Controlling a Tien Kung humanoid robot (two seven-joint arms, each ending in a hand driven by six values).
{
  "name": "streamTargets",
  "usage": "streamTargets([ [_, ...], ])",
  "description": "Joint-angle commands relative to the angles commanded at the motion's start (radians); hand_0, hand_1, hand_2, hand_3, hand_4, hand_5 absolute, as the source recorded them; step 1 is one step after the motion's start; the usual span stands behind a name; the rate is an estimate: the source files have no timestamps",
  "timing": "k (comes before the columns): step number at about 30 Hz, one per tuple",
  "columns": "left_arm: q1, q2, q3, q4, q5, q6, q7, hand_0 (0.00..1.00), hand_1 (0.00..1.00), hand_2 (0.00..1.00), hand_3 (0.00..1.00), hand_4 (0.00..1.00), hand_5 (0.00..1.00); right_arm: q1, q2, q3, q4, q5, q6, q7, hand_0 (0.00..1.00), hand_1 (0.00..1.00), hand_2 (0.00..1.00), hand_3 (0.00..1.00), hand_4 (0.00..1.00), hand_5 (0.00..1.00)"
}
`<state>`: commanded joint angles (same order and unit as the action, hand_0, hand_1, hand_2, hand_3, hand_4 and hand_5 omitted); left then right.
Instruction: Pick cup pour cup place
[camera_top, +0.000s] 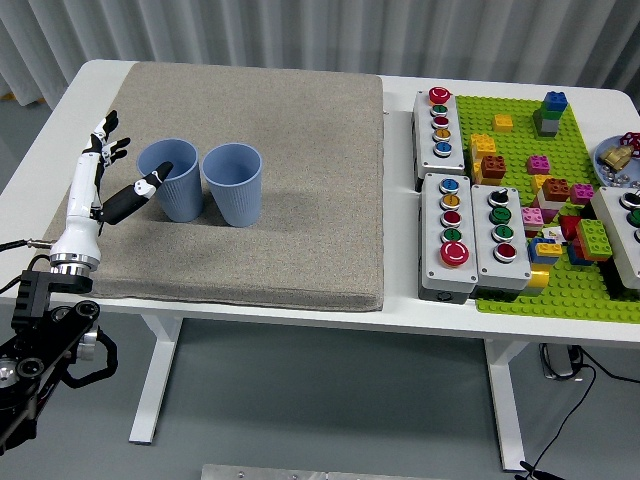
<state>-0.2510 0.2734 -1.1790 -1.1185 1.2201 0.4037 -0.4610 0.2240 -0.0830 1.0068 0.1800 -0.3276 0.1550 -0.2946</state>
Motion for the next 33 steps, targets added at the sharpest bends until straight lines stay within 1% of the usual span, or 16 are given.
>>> streamTargets([
  [4,0.012,0.013,-0.048,-0.139,-0.078,-0.024,0.039,0.781,0.85,0.998,0.998,0.991,0.547,0.001,-0.001,0.0,0.0,0.002,0.0,0.0,0.771,0.704,0.75,0.627,0.214,0.205],
  [5,0.003,0.017,-0.066,-0.172,-0.096,-0.034,0.054,0.782,0.835,0.998,0.998,0.989,0.605,0.001,-0.001,0.0,0.0,0.001,0.0,-0.001,0.771,0.704,0.75,0.627,0.214,0.207],
  [10,-0.051,0.034,-0.148,-0.25,-0.214,-0.094,0.11,0.782,0.835,0.998,0.998,0.989,0.605,0.003,-0.003,-0.002,0.0,-0.002,-0.001,-0.004,0.771,0.704,0.75,0.627,0.214,0.207],
  [11,-0.065,0.034,-0.168,-0.254,-0.239,-0.112,0.126,0.764,0.803,0.976,0.93,0.95,0.863,0.002,-0.004,-0.004,0.0,0.0,-0.002,-0.003,0.771,0.702,0.75,0.627,0.214,0.207],
  [12,-0.076,0.033,-0.187,-0.255,-0.27,-0.129,0.14,0.764,0.803,0.976,0.93,0.95,0.863,0.002,-0.004,-0.005,0.0,0.001,-0.003,-0.002,0.771,0.702,0.75,0.627,0.214,0.207],
  [14,-0.099,0.022,-0.223,-0.248,-0.326,-0.132,0.155,0.764,0.803,0.976,0.93,0.95,0.863,0.002,-0.005,-0.009,0.0,0.004,-0.003,-0.002,0.771,0.702,0.75,0.627,0.214,0.207],
  [16,-0.121,0.001,-0.273,-0.235,-0.393,-0.168,0.184,0.764,0.803,0.976,0.93,0.95,0.863,0.002,-0.004,-0.011,0.0,0.004,-0.005,-0.003,0.771,0.702,0.75,0.627,0.214,0.207],
  [17,-0.127,-0.01,-0.296,-0.23,-0.417,-0.181,0.19,0.744,0.792,0.926,0.922,0.947,0.932,0.002,-0.004,-0.013,0.0,0.005,-0.006,-0.003,0.772,0.703,0.75,0.627,0.214,0.209],
  [18,-0.129,-0.013,-0.304,-0.228,-0.426,-0.185,0.192,0.744,0.792,0.926,0.922,0.947,0.932,0.002,-0.004,-0.013,0.0,0.005,-0.006,-0.003,0.772,0.703,0.75,0.627,0.214,0.209],
  [22,-0.141,-0.09,-0.406,-0.224,-0.377,-0.208,0.201,0.744,0.792,0.926,0.922,0.947,0.932,0.003,-0.005,-0.017,0.0,0.002,-0.006,-0.005,0.772,0.703,0.75,0.627,0.214,0.209],
  [23,-0.141,-0.114,-0.434,-0.226,-0.367,-0.208,0.2,0.876,0.904,0.956,0.913,0.934,0.987,0.003,-0.005,-0.017,0.0,-0.001,-0.006,-0.006,0.771,0.703,0.751,0.627,0.213,0.21],
  [24,-0.135,-0.139,-0.462,-0.231,-0.361,-0.21,0.196,0.876,0.904,0.956,0.913,0.934,0.987,0.003,-0.005,-0.015,0.0,-0.005,-0.006,-0.008,0.771,0.703,0.751,0.627,0.213,0.21],
  [26,-0.129,-0.163,-0.489,-0.236,-0.352,-0.213,0.19,0.876,0.904,0.956,0.913,0.934,0.987,0.001,-0.005,-0.014,0.0,-0.007,-0.006,-0.009,0.771,0.703,0.751,0.627,0.213,0.21],
  [28,-0.12,-0.172,-0.498,-0.239,-0.34,-0.218,0.176,0.876,0.904,0.956,0.913,0.934,0.987,-0.001,-0.006,-0.012,0.0,-0.01,-0.004,-0.008,0.771,0.703,0.751,0.627,0.213,0.21],
  [29,-0.119,-0.172,-0.498,-0.24,-0.338,-0.218,0.173,0.958,0.957,0.984,0.918,0.915,0.998,-0.001,-0.006,-0.012,0.0,-0.011,-0.004,-0.008,0.771,0.704,0.752,0.627,0.214,0.211],
  [33,-0.123,-0.168,-0.495,-0.247,-0.284,-0.249,0.169,0.958,0.957,0.984,0.918,0.915,0.998,-0.001,-0.008,-0.007,0.0,-0.015,-0.004,-0.009,0.771,0.704,0.752,0.627,0.214,0.211],
])
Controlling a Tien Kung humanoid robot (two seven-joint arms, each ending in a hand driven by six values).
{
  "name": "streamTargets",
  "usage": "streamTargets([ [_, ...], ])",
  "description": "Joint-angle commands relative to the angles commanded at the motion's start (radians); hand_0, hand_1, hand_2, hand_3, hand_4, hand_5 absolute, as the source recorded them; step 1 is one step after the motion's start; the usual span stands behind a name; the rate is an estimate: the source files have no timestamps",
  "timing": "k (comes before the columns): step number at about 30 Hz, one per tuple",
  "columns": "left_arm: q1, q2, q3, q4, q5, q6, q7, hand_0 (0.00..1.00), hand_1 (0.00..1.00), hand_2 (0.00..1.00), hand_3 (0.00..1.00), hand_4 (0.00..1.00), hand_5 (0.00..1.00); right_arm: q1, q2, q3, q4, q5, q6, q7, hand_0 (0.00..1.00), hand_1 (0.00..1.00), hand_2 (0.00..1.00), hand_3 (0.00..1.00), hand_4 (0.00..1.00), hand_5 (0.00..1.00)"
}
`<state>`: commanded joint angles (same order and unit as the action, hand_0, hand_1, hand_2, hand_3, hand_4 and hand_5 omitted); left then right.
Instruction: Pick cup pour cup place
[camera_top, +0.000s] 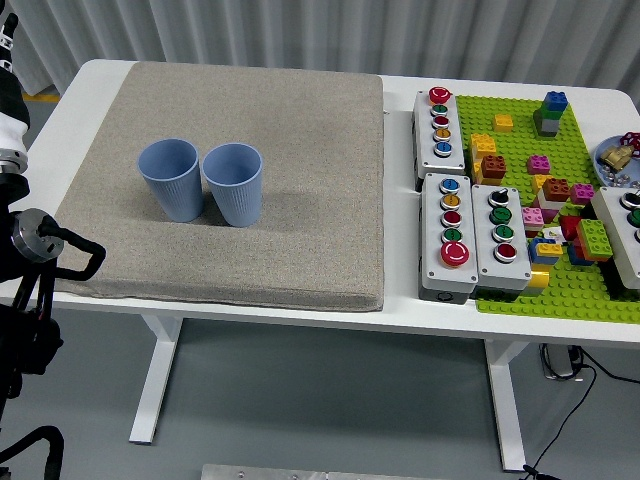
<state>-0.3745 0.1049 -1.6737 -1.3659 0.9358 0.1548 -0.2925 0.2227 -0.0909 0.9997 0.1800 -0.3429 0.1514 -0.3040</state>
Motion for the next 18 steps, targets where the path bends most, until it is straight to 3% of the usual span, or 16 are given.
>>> streamTargets([
  [18,-0.007,-0.013,0.004,-0.013,0.078,0.003,0.007,0.998,0.984,0.998,0.977,0.903,0.974,0.011,0.0,-0.007,0.0,0.024,-0.005,0.002,0.771,0.703,0.751,0.627,0.214,0.212],
])
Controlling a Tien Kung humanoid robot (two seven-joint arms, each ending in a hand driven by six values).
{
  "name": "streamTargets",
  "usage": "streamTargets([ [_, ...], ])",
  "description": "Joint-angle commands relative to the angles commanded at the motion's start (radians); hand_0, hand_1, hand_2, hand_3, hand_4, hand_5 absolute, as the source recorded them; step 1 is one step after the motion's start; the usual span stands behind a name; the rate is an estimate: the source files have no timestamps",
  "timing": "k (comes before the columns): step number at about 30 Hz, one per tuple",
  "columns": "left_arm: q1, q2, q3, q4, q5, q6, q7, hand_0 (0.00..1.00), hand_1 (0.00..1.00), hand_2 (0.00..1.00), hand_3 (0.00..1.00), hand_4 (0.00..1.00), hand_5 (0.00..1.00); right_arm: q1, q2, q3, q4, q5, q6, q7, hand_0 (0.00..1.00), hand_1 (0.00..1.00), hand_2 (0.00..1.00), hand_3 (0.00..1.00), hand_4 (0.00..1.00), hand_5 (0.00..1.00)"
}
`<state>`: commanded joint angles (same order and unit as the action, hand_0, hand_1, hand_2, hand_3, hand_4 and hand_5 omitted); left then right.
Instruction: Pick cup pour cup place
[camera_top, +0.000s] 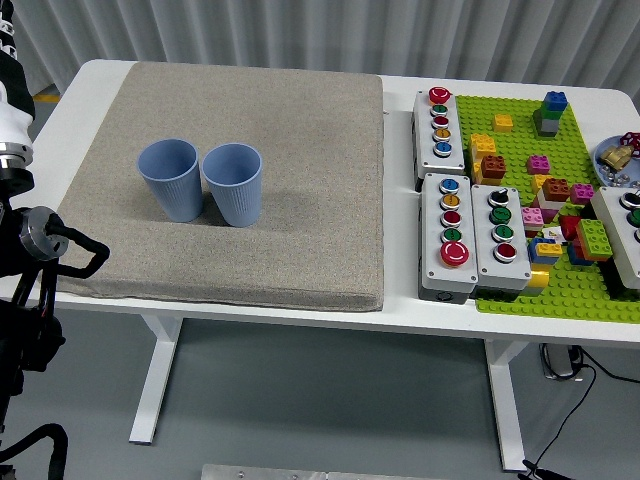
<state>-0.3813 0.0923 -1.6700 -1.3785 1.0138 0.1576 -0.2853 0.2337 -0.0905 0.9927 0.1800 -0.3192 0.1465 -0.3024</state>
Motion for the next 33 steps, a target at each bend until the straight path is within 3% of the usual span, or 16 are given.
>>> streamTargets([
  [12,-0.004,-0.004,-0.018,-0.005,0.047,0.025,0.001,0.998,0.998,0.998,0.969,0.916,0.958,0.006,-0.001,0.019,0.0,-0.017,0.0,-0.001,0.772,0.702,0.751,0.627,0.214,0.21],
  [21,-0.003,-0.007,-0.022,-0.011,0.102,-0.019,0.025,0.998,0.998,0.998,0.977,0.917,0.951,0.007,0.0,0.03,0.0,-0.029,0.0,-0.004,0.772,0.702,0.751,0.626,0.214,0.208],
  [33,0.007,-0.012,-0.035,-0.019,0.124,-0.026,0.03,0.998,0.998,0.998,0.979,0.916,0.945,0.005,0.006,0.034,0.0,-0.031,-0.001,-0.001,0.772,0.703,0.751,0.626,0.217,0.207],
])
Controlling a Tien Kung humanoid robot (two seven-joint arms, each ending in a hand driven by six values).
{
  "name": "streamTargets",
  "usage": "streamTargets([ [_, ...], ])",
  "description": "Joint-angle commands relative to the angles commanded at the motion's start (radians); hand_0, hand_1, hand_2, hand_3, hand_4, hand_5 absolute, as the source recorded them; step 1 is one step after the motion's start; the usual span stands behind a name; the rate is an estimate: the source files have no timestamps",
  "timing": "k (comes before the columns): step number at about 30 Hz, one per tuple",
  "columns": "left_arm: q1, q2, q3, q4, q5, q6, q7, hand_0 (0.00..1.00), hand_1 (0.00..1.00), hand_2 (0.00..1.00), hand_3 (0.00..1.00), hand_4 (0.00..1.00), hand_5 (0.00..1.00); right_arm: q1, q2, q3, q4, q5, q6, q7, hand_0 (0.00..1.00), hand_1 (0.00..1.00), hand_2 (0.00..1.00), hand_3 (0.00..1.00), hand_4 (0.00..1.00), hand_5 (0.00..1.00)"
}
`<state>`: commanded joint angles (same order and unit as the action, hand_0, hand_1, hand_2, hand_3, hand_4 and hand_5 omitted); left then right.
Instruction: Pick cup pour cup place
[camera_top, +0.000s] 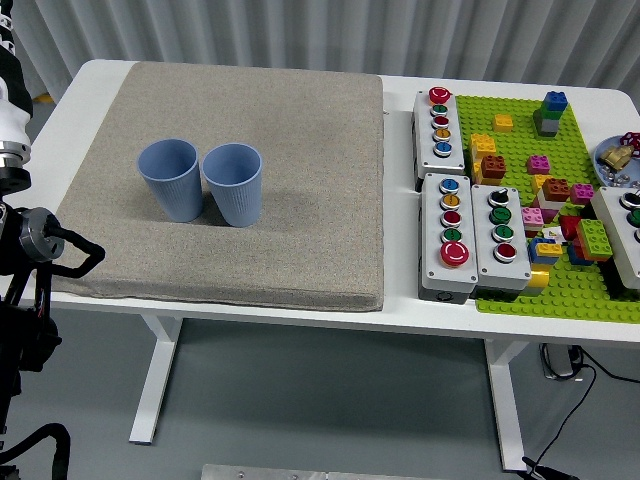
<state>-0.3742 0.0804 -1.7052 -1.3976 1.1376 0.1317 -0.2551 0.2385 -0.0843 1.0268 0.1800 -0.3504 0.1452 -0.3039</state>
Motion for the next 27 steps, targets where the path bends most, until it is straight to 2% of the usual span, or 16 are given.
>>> streamTargets([
  [27,0.019,-0.002,0.002,-0.001,0.001,0.003,-0.003,0.998,0.998,0.998,0.977,0.911,0.943,-0.011,0.006,0.001,0.0,-0.002,-0.002,-0.001,0.77,0.704,0.751,0.626,0.217,0.209],
])
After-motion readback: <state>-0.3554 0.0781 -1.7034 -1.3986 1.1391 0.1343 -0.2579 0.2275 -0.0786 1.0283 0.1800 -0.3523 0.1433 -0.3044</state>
